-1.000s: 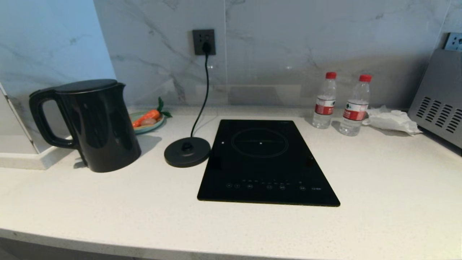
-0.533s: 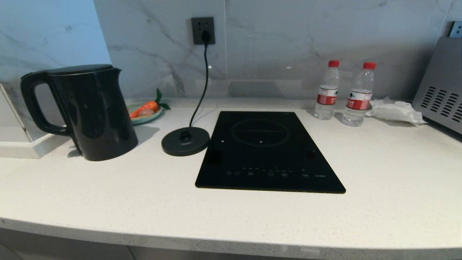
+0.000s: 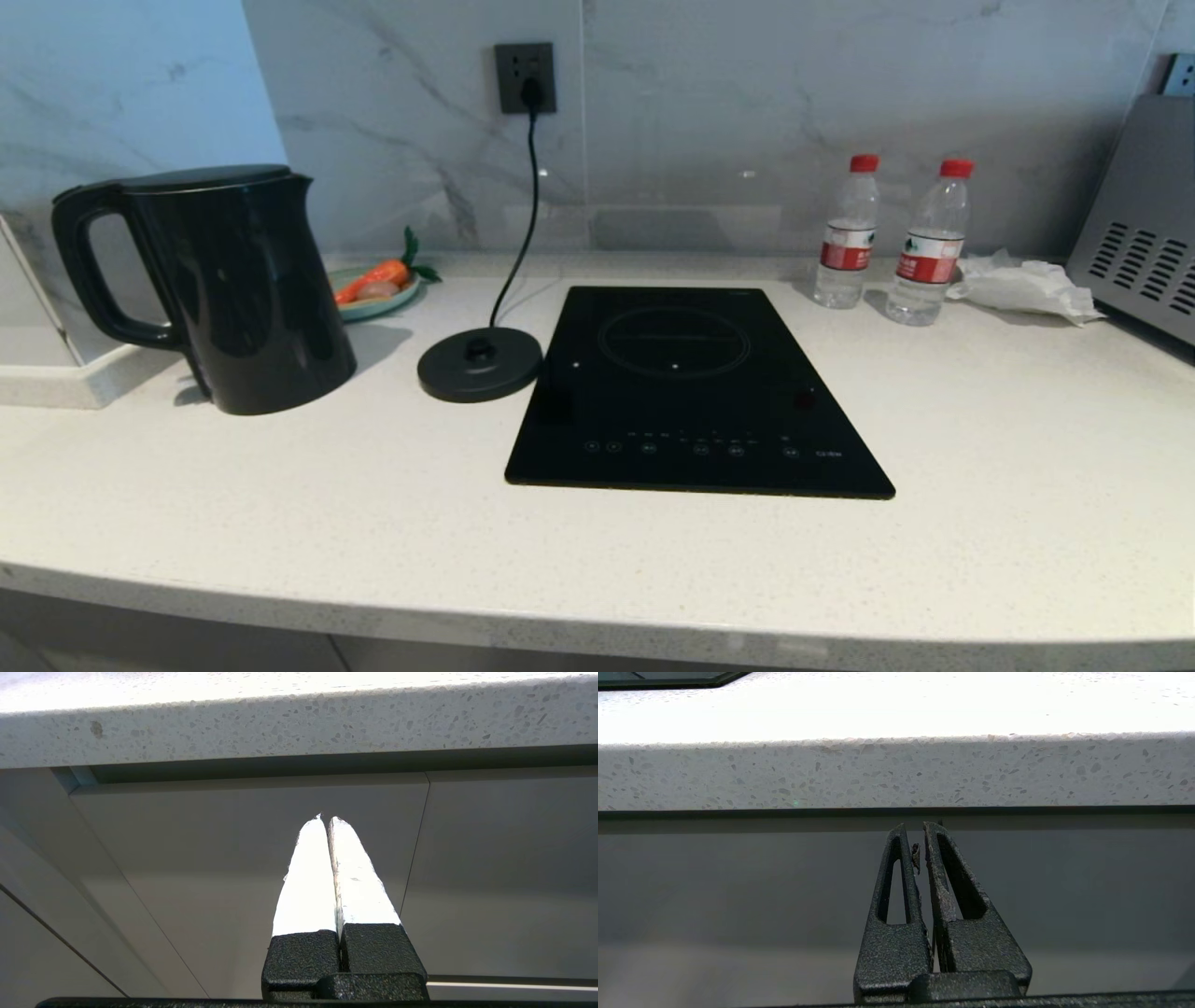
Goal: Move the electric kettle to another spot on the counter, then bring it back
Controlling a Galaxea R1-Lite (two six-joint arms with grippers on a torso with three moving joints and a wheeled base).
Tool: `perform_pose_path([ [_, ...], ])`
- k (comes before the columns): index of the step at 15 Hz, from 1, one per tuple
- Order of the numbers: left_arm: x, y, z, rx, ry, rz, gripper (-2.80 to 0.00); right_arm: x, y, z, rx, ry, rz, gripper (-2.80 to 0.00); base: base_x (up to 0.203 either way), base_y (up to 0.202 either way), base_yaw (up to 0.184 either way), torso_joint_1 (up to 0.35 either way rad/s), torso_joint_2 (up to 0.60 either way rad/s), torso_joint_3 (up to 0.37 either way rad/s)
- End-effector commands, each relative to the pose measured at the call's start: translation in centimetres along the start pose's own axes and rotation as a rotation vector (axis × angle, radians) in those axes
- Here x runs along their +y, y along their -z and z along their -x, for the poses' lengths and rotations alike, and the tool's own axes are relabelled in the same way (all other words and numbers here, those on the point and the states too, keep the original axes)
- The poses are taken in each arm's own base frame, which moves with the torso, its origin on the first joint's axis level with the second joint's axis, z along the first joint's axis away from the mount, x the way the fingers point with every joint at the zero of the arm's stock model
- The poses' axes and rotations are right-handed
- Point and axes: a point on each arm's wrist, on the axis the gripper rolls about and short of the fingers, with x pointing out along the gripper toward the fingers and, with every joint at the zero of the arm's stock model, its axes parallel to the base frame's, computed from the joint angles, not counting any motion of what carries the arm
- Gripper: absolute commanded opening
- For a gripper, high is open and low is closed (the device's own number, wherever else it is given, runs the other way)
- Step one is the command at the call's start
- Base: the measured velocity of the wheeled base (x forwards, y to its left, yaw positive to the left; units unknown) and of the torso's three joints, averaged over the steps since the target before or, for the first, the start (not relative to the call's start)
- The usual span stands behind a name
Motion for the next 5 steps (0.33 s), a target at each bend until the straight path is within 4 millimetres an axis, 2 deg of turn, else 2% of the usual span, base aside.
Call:
perform_pose_path([
  [1, 0.0, 0.0, -0.01, 0.002, 0.0, 0.0, -2.8, 0.0, 0.0, 0.0, 0.0, 0.001, 0.0, -2.8, 0.0, 0.0, 0.0, 0.0, 0.0, 0.0],
  [5, 0.0, 0.0, -0.01, 0.002, 0.0, 0.0, -2.8, 0.0, 0.0, 0.0, 0.0, 0.0, 0.0, -2.8, 0.0, 0.0, 0.0, 0.0, 0.0, 0.0],
])
